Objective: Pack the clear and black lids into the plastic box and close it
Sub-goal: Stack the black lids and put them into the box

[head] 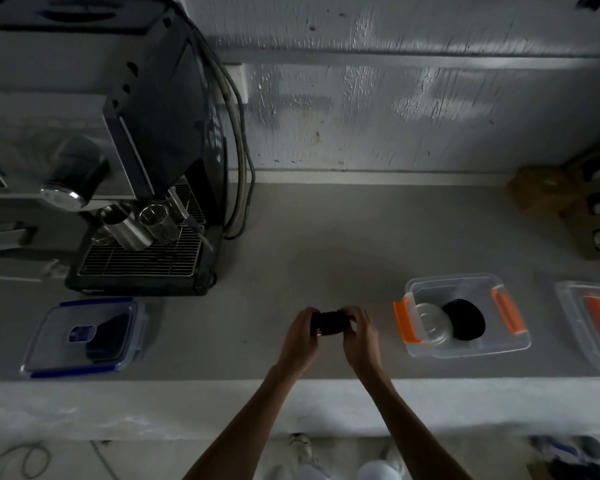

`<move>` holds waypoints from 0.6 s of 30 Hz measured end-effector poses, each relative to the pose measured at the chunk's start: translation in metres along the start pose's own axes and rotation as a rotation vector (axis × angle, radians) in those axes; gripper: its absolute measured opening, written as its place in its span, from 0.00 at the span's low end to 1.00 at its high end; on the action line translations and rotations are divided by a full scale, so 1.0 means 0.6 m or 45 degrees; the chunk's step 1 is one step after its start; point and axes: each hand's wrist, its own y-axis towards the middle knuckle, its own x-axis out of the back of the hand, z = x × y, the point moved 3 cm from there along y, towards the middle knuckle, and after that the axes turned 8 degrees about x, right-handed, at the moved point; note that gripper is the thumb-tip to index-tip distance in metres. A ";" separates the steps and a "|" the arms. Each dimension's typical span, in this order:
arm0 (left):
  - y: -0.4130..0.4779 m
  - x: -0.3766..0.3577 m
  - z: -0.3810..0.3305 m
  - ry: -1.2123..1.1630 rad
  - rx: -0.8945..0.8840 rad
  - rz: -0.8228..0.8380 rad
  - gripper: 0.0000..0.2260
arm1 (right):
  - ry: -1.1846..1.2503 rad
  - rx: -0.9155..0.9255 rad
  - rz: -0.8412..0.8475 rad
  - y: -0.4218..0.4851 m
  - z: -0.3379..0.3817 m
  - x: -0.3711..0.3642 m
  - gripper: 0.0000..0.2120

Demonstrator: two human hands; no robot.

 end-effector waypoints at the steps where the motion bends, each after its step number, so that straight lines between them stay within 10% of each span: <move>1: 0.000 -0.003 0.000 0.011 -0.046 -0.013 0.04 | -0.029 0.060 -0.019 -0.005 0.000 0.000 0.12; 18: -0.022 -0.043 0.040 0.074 0.154 0.097 0.12 | 0.057 -0.212 0.170 -0.062 -0.055 -0.027 0.07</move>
